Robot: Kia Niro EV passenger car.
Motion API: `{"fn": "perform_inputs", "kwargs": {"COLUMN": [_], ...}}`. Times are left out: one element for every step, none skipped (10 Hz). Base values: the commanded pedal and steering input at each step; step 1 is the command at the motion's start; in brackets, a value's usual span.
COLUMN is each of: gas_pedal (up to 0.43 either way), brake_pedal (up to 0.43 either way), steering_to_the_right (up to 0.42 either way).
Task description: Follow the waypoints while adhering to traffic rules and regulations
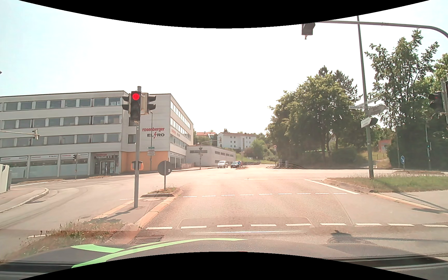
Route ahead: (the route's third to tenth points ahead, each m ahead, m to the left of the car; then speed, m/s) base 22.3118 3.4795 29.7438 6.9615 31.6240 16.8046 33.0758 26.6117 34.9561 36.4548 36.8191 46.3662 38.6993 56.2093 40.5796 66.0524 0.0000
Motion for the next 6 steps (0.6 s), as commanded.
{"fn": "perform_inputs", "kwargs": {"gas_pedal": [0.0, 0.0, 0.0, 0.0, 0.0, 0.0], "brake_pedal": [0.372, 0.372, 0.372, 0.372, 0.372, 0.372], "steering_to_the_right": [-0.008, -0.008, -0.008, -0.008, -0.008, -0.008]}}
